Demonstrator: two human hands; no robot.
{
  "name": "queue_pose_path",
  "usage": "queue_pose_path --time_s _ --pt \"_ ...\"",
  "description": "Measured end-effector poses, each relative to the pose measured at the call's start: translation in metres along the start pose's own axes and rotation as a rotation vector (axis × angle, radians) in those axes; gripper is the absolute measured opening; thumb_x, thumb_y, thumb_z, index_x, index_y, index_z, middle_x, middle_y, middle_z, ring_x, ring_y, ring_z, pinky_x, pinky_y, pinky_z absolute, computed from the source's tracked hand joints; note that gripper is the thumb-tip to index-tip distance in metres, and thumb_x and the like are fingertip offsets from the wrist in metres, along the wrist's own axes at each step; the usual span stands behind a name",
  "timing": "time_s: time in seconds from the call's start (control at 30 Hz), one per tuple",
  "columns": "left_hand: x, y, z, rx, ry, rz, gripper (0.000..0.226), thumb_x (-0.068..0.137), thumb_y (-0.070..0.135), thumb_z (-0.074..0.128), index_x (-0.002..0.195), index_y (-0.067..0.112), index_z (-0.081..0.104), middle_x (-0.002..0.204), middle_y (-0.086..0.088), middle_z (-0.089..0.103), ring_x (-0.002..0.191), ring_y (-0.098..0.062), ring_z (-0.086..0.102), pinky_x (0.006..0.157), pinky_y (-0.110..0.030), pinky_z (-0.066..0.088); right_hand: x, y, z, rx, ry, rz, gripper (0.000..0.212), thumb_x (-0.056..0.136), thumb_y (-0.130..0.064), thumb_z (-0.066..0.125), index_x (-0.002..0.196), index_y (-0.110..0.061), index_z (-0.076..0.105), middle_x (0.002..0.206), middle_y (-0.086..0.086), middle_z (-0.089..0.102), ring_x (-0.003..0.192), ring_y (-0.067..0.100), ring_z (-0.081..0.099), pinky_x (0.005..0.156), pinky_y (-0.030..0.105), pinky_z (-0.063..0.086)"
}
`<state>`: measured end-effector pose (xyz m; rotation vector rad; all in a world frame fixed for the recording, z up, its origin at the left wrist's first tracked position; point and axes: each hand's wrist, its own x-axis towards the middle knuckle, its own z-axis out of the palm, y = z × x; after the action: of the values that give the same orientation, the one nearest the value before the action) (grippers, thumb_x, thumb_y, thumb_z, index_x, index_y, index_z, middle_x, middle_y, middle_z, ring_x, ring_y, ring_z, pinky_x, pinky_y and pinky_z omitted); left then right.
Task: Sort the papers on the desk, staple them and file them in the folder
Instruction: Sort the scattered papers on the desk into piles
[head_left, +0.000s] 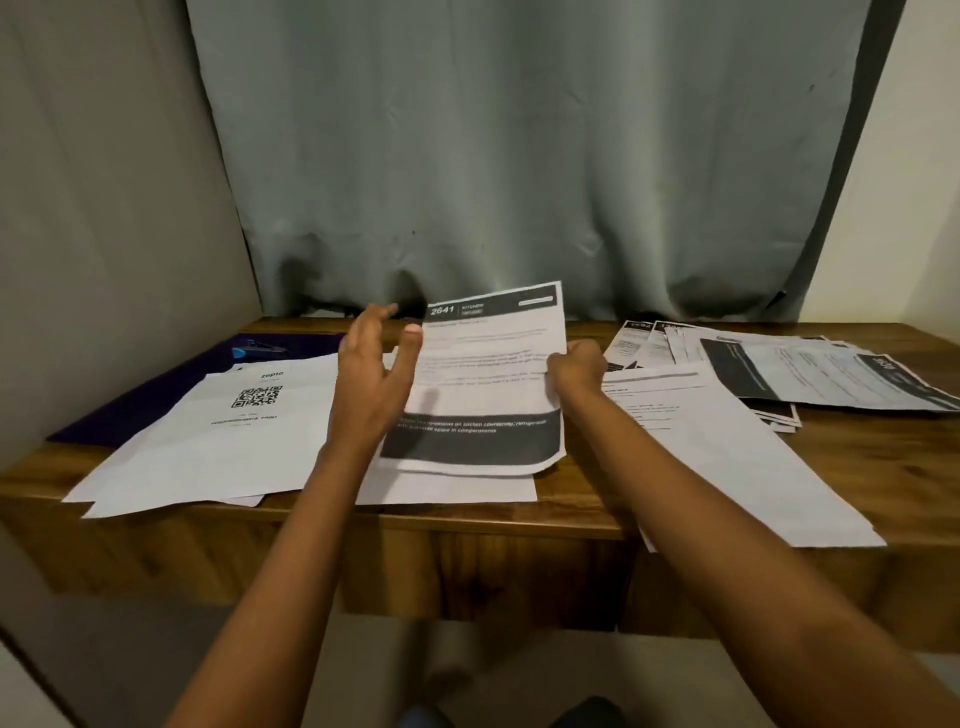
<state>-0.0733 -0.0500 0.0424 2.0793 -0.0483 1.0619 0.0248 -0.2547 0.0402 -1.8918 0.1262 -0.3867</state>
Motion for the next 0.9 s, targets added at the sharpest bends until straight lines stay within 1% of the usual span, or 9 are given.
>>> queue_pose_path --time_s 0.07,0.13,0.23,0.37,0.43,0.5,0.63,0.8,0.9 --pt "-0.004 -0.005 0.001 0.191 -0.188 0.050 0.064 0.091 0.065 0.030 0.140 0.025 0.041 0.151 -0.003 0.035 0.137 -0.024 0.034 0.110 -0.048 0.033 -0.013 0.007 0.015 -0.038 -0.055 -0.011 0.019 0.092 -0.006 0.053 0.106 0.002 0.064 0.114 0.017 0.065 0.103 0.032 0.062 0.074 0.032 0.051" --pt "-0.014 -0.011 0.008 0.339 -0.386 0.033 0.062 0.095 0.060 0.032 0.147 0.026 0.031 0.158 -0.001 0.022 0.145 -0.024 0.019 0.116 -0.047 0.018 -0.022 0.012 0.026 -0.092 -0.102 -0.007 0.022 0.093 -0.008 0.055 0.111 0.003 0.062 0.119 0.017 0.063 0.106 0.031 0.061 0.077 0.030 0.049" --pt "-0.028 -0.022 0.020 0.396 -0.633 0.006 0.065 0.095 0.060 0.028 0.151 0.028 0.020 0.160 0.000 0.010 0.147 -0.022 0.006 0.117 -0.044 0.002 -0.028 0.018 0.037 -0.166 -0.152 -0.021 0.026 0.093 -0.007 0.056 0.116 0.002 0.058 0.124 0.016 0.060 0.110 0.031 0.059 0.075 0.024 0.045" --pt "-0.035 -0.034 0.030 0.543 -0.830 -0.066 0.066 0.096 0.058 0.030 0.153 0.029 0.010 0.160 -0.002 0.001 0.148 -0.023 -0.001 0.118 -0.043 -0.003 -0.021 0.026 0.046 -0.373 -0.171 -0.033 0.033 0.089 -0.019 0.062 0.119 -0.006 0.057 0.128 0.017 0.053 0.117 0.034 0.047 0.087 0.033 0.043" --pt "-0.037 -0.038 0.031 0.583 -0.857 -0.074 0.067 0.096 0.058 0.031 0.153 0.029 0.009 0.160 -0.002 0.000 0.148 -0.023 -0.002 0.118 -0.042 -0.005 -0.009 0.025 0.042 -0.412 -0.127 -0.028 0.034 0.088 -0.022 0.063 0.119 -0.008 0.057 0.129 0.017 0.050 0.118 0.034 0.043 0.089 0.035 0.042" --pt "-0.038 -0.043 0.031 0.600 -0.854 -0.076 0.067 0.096 0.059 0.030 0.153 0.030 0.009 0.160 -0.001 0.001 0.148 -0.023 -0.001 0.118 -0.042 -0.005 0.009 0.022 0.037 -0.381 -0.095 -0.038 0.030 0.088 -0.020 0.064 0.113 -0.005 0.059 0.124 0.017 0.053 0.112 0.033 0.049 0.088 0.035 0.046" --pt "-0.041 -0.048 0.033 0.633 -0.832 -0.038 0.067 0.095 0.062 0.025 0.152 0.032 0.010 0.160 0.001 0.004 0.148 -0.021 0.001 0.118 -0.043 -0.004 0.041 0.022 0.034 -0.349 -0.134 0.001 0.020 0.089 -0.015 0.063 0.103 -0.001 0.064 0.111 0.015 0.065 0.097 0.029 0.062 0.075 0.028 0.049" --pt "-0.041 -0.053 0.034 0.642 -0.815 -0.043 0.093 0.071 0.080 0.006 0.152 0.034 0.012 0.160 0.004 0.007 0.148 -0.019 0.004 0.118 -0.041 -0.001 0.065 0.025 0.040 -0.354 -0.142 0.072 0.005 0.091 -0.011 0.060 0.088 -0.007 0.058 0.106 0.013 0.064 0.078 0.022 0.053 0.080 0.031 0.052" --pt "-0.042 -0.054 0.035 0.643 -0.792 -0.034 0.086 0.075 0.075 0.009 0.152 0.035 0.012 0.160 0.005 0.007 0.148 -0.018 0.004 0.118 -0.040 -0.002 0.075 0.022 0.046 -0.352 -0.159 0.105 0.010 0.091 -0.015 0.059 0.098 -0.007 0.059 0.104 0.010 0.064 0.086 0.024 0.060 0.087 0.035 0.053"
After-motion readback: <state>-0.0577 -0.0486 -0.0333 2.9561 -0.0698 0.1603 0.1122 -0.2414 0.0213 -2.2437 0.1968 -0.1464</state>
